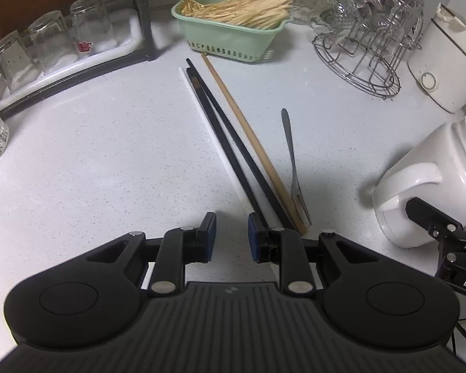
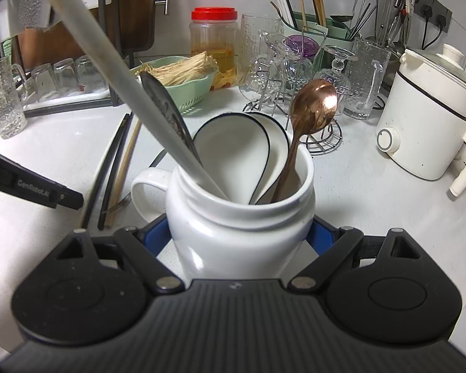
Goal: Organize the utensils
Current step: 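Close the left tool on the thin white chopstick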
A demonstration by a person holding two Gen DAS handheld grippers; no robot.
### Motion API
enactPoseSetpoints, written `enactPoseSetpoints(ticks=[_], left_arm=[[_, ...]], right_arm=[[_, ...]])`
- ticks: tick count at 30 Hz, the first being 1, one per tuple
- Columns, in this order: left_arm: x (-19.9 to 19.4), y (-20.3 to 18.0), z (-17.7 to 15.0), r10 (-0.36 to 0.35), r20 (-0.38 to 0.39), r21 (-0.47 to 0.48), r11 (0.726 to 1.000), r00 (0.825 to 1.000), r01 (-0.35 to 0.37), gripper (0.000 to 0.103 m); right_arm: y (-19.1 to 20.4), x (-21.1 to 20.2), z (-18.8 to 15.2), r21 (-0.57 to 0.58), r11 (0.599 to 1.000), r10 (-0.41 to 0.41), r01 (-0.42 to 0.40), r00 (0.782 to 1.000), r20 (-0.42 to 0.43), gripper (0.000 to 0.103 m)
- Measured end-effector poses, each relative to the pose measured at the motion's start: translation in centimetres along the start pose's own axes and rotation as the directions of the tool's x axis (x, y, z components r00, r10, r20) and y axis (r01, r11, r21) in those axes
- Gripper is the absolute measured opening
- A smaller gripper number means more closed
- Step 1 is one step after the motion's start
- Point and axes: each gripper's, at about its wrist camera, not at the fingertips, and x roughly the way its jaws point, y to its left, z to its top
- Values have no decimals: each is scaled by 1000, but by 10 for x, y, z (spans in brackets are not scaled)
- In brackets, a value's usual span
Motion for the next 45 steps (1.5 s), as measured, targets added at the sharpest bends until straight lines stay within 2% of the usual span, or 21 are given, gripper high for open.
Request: enactPoseSetpoints(ticks=[2, 7, 12, 15, 18, 20, 22, 28, 45], left_arm=[[1, -5, -1, 8, 3, 22, 1000, 1000, -8, 25], [-4, -7, 3, -31, 29, -21, 999, 999, 31, 25], [1, -9, 2, -40, 29, -3, 999, 999, 40, 26], [4, -13, 0, -1, 22, 40, 999, 1000, 0, 26], [4, -13, 2, 4, 13, 52, 999, 1000, -4, 26], [5, -14, 2, 17, 10, 66, 998, 1000, -17, 24], [4, -17, 2, 41, 15, 92, 995, 999, -42, 14], [2, -17, 0, 60, 5, 68, 996, 998, -60, 11], [-15, -13, -26, 39, -43, -12, 999, 998, -39, 8]], right_arm=[[0, 0, 0, 0, 1000, 0, 0, 1000, -1, 92], [0, 1, 1, 0, 1000, -2, 2, 1000, -2, 92], [0, 1, 0, 0, 1000, -2, 2, 1000, 0, 92], [0, 1, 0, -1, 1000, -2, 2, 1000, -1, 92], [1, 1, 1, -1, 1000, -1, 1, 1000, 0, 92], [1, 1, 1, -1, 1000, -1, 1, 1000, -1, 92], [1, 1, 1, -1, 1000, -1, 1, 1000, -1, 92], [1, 2, 2, -4, 1000, 2, -2, 1000, 0, 92], [2, 2, 2, -31, 999, 24, -24, 1000, 6, 92]])
